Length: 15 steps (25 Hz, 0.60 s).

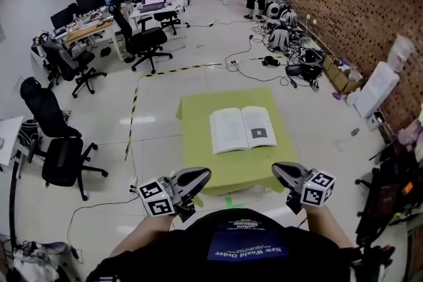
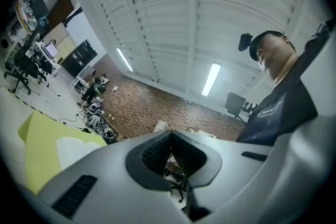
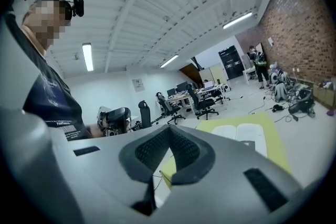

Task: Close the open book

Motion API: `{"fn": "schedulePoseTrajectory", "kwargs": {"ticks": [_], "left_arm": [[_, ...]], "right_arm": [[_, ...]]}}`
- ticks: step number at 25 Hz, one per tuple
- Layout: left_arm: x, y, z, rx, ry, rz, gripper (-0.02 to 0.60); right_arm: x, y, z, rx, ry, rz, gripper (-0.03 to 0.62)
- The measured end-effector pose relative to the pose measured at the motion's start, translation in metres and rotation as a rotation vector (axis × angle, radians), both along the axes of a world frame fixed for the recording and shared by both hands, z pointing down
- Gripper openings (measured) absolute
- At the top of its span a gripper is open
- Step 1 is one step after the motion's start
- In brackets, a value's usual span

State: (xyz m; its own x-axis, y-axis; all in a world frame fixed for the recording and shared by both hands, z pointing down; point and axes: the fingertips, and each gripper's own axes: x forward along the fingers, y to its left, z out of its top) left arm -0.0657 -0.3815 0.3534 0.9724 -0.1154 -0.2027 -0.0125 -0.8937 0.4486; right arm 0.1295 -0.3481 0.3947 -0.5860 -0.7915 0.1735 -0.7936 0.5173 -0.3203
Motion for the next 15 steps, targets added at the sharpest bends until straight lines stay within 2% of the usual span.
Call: {"fn": "schedulePoseTrajectory", "kwargs": {"ticks": [6,11,15], "left_arm": [[0.031,-0.036,0.015,-0.026,-0.027,-0.027,0.006],[0.074,-0.070,-0.006,-0.026,-0.022,-0.130,0.006],[0.097,-0.089,-0.005,-0.055,-0.039,-0.231,0.006]], "right_arm": [[0.033,-0.044,0.014,-0.023,-0.033,-0.030,-0.012],[0.070,-0.096,0.010,-0.003,-0.065,-0.140,-0.012],[0.093,-0.129,0.021,-0.007,-0.061,-0.241,-0.012]]}}
